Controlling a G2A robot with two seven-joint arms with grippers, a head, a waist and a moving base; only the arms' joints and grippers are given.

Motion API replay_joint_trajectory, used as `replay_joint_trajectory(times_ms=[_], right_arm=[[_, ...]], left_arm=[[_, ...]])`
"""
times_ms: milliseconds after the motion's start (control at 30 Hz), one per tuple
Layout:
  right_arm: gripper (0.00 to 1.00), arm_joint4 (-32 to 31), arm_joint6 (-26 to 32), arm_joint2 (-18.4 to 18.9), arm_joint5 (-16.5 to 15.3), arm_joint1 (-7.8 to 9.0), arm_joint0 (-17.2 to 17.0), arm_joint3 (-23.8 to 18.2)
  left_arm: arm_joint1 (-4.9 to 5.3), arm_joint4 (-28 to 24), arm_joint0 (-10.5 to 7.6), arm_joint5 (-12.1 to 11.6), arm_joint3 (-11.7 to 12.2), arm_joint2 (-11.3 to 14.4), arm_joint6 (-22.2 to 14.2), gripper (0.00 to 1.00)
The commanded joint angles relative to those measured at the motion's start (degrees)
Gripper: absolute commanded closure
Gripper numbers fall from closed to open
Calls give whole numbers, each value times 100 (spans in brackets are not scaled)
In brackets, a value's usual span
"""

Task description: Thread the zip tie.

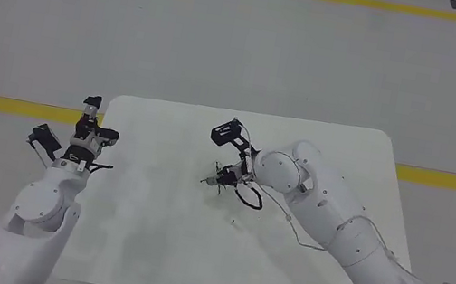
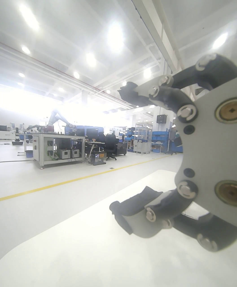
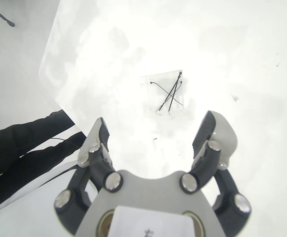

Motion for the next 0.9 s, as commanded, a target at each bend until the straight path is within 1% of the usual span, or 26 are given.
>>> replay_joint_trajectory(times_ms=[0,100,200,233,267,367,400,433,867], right_arm=[[0,-60,17,-111,-143,-23,31,-132],[0,-98,45,-402,-142,-149,221,-61],[0,72,117,-715,-84,-340,482,204],[0,162,213,-811,-36,-402,555,353],[0,210,303,-938,76,-491,679,537],[0,329,337,-1182,386,-709,908,950],[0,388,331,-1226,457,-765,955,1067],[0,431,325,-1269,463,-816,1002,1152],[0,444,319,-1279,455,-830,1017,1181]], left_arm=[[0,0,0,0,0,0,0,0],[0,0,0,0,0,0,0,0],[0,0,0,0,0,0,0,0],[0,0,0,0,0,0,0,0],[0,0,0,0,0,0,0,0],[0,0,0,0,0,0,0,0],[0,0,0,0,0,0,0,0],[0,0,0,0,0,0,0,0],[0,0,0,0,0,0,0,0]])
